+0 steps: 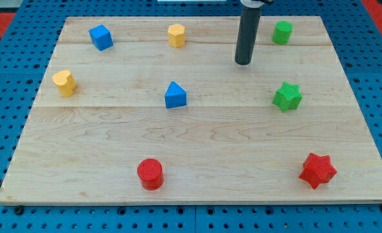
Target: Push the green circle towards green star
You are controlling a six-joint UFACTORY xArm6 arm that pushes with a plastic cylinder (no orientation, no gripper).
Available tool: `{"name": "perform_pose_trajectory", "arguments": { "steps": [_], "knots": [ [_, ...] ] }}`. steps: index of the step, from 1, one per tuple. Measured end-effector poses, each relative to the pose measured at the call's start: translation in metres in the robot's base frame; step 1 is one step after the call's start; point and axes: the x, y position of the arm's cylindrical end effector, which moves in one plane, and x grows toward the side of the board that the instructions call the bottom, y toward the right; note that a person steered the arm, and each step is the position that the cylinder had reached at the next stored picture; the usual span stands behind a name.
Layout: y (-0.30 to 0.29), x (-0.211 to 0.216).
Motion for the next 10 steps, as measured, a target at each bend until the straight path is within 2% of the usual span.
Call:
{"name": "perform_pose_trajectory", "arguments": {
  "steps": [1, 2, 4, 5, 6, 8, 9, 10],
  "knots": [
    [0.040, -0.027],
    [0.056, -0.046],
    [0.050, -0.132],
    [0.078, -0.088],
    [0.078, -0.036],
    [0.094, -0.100],
    [0.123, -0.074],
    [0.072, -0.033]
  ]
}}
